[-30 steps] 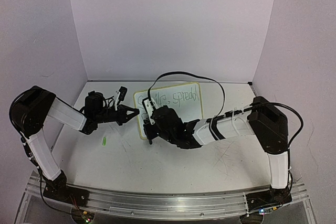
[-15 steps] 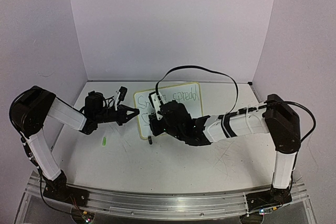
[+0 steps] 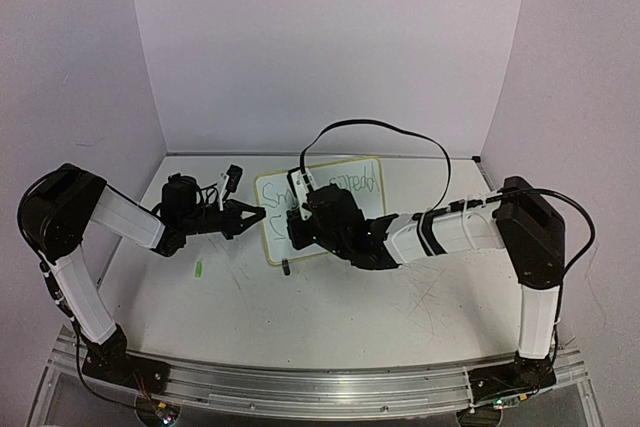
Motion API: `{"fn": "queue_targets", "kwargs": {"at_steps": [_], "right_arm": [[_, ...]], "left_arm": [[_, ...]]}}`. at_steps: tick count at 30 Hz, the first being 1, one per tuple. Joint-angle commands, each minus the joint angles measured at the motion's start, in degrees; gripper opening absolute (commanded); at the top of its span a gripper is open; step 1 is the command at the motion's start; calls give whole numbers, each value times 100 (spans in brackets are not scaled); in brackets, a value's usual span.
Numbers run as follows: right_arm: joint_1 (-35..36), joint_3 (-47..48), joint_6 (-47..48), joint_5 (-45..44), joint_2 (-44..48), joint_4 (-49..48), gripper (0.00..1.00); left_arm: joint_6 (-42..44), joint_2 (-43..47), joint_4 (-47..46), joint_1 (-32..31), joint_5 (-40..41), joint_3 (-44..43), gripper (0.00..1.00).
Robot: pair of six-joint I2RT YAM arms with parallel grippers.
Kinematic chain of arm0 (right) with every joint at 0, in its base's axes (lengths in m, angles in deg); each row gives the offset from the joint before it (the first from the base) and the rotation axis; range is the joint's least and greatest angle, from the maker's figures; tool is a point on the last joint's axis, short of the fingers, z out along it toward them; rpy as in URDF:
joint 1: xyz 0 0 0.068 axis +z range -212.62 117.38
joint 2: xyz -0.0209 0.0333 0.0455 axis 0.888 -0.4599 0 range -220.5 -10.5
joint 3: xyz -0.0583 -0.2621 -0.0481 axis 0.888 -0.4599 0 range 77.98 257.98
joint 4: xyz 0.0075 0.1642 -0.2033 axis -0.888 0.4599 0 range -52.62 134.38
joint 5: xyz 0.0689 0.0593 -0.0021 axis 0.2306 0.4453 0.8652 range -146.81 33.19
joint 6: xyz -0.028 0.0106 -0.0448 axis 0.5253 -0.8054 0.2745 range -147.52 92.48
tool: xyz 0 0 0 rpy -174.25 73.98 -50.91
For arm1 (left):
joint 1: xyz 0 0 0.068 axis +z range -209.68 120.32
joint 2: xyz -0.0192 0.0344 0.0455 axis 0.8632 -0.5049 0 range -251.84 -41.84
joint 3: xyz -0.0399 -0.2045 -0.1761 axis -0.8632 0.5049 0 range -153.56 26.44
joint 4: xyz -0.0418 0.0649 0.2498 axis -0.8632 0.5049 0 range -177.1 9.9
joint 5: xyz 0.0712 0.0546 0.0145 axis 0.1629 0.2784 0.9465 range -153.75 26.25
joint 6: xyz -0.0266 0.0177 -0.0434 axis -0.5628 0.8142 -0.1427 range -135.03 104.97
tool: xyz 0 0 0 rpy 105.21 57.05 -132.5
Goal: Write a sentence on the whiteboard
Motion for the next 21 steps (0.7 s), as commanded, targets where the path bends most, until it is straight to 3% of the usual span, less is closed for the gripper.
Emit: {"fn": "queue_targets", "kwargs": {"at_steps": [1,21], "right_arm": [[4,162,53,-24,-52,-94,0],[3,103,-1,-72,-190,-62,0]], "left_arm": [[631,-158,639,44,722,15,0],[633,-171,663,43,708,-2,0]]}}
